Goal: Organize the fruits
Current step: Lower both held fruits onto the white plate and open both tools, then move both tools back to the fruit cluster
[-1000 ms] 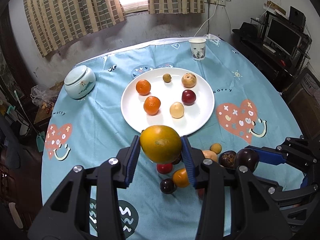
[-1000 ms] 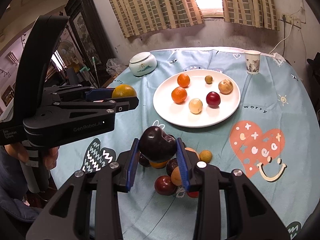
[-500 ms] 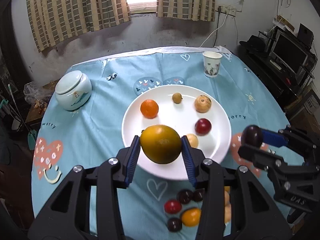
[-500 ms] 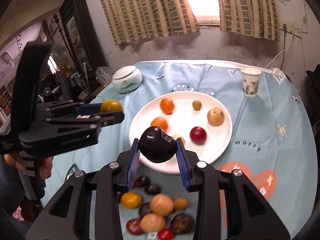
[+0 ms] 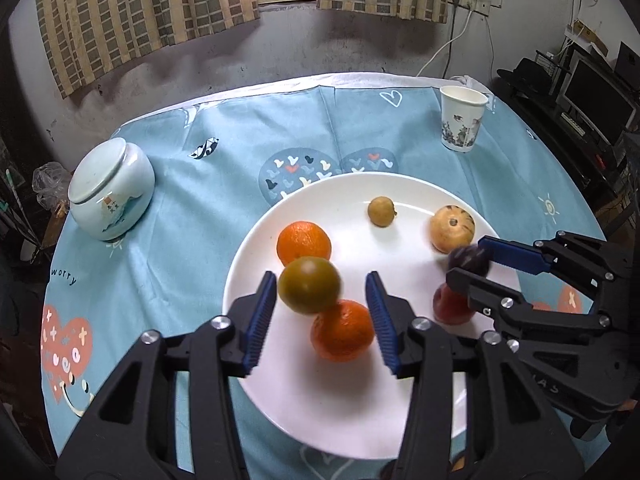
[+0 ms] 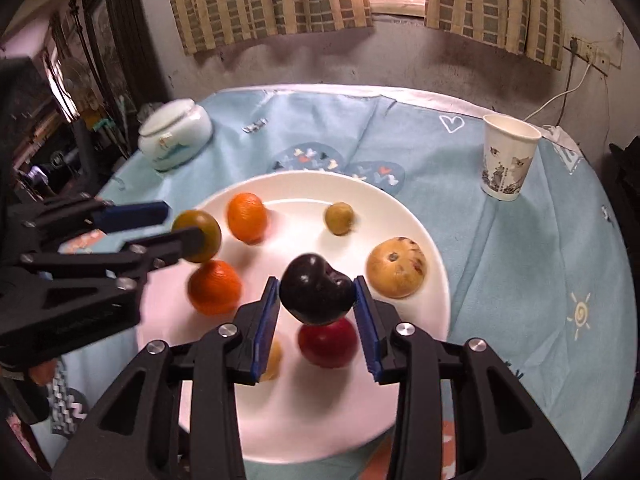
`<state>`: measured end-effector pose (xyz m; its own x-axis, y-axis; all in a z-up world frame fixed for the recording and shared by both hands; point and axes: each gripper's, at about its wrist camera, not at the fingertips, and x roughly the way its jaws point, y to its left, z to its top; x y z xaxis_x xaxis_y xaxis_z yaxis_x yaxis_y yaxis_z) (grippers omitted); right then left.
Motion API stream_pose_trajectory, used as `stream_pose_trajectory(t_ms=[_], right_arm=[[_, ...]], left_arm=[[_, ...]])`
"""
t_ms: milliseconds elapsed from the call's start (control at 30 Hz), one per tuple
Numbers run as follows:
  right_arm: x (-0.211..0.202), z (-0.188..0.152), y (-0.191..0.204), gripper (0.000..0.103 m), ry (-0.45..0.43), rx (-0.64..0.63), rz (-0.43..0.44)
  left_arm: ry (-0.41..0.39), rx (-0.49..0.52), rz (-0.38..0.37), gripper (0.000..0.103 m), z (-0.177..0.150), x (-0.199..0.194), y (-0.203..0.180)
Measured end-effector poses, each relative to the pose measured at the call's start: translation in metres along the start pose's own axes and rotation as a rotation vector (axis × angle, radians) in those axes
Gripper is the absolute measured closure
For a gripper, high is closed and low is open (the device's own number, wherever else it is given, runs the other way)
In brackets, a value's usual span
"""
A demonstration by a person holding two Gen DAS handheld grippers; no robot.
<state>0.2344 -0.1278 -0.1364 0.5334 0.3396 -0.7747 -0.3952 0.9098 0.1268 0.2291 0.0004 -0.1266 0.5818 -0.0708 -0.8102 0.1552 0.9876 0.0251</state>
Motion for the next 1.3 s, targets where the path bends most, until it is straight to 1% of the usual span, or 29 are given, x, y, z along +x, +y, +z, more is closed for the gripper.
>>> stream_pose_trajectory(t_ms=[67, 133, 200, 333, 467, 567, 667, 767, 833, 900, 1000, 1100, 1200, 1267, 1300], right_arm=[[0.003, 0.001, -0.003, 0.062, 0.002, -0.006, -0.003], [-0.003, 0.0, -0.007, 0.028, -0.022, 0.003, -0.017], [-0.013, -0.001, -0.01, 0.028, -0.062, 0.014, -0.013], [-0.036, -0.01, -0.012, 0.028, -0.063, 0.015, -0.013], [-0.065, -0.037, -0.01, 0.028, -0.043, 0.004, -0.02], [-0.088, -0.071, -0.008, 0.028, -0.019, 0.014, -0.027], [-0.106, -0.11, -0.007, 0.028, 0.011, 0.043, -0.026], [-0.121, -0.152, -0.008, 0.028, 0.049, 0.105, -0.024], [-0.127, -0.175, -0.008, 0.028, 0.073, 0.139, -0.025], [-0.132, -0.192, -0.007, 0.028, 0.092, 0.162, -0.029], [-0.14, -0.211, -0.003, 0.028, 0.107, 0.175, -0.026], [-0.15, -0.219, 0.005, 0.028, 0.106, 0.164, -0.025], [-0.155, -0.224, 0.013, 0.028, 0.108, 0.151, -0.023], [-0.156, -0.226, 0.019, 0.028, 0.117, 0.138, -0.015], [-0.154, -0.226, 0.021, 0.028, 0.12, 0.131, -0.011]], left_arm=[[-0.004, -0.003, 0.002, 0.049, 0.0, -0.001, 0.003], [-0.006, -0.007, 0.007, 0.046, -0.001, -0.004, 0.006], [-0.007, -0.022, 0.01, 0.046, -0.005, -0.011, 0.01], [-0.018, -0.035, 0.024, 0.041, -0.017, -0.032, 0.018], [-0.025, -0.052, 0.038, 0.037, -0.034, -0.06, 0.026], [-0.033, -0.05, 0.037, 0.034, -0.054, -0.082, 0.025], [-0.015, -0.028, 0.018, 0.034, -0.082, -0.1, 0.016], [0.008, 0.048, -0.036, 0.034, -0.118, -0.114, -0.008], [0.025, 0.136, -0.09, 0.034, -0.146, -0.121, -0.031], [0.059, 0.213, -0.139, 0.034, -0.172, -0.121, -0.054], [0.101, 0.293, -0.184, 0.034, -0.201, -0.111, -0.084], [0.123, 0.293, -0.198, 0.034, -0.208, -0.096, -0.097], [0.135, 0.275, -0.186, 0.034, -0.206, -0.078, -0.1], [0.103, 0.292, -0.187, 0.033, -0.204, -0.078, -0.104], [0.11, 0.301, -0.203, 0.035, -0.202, -0.078, -0.106]])
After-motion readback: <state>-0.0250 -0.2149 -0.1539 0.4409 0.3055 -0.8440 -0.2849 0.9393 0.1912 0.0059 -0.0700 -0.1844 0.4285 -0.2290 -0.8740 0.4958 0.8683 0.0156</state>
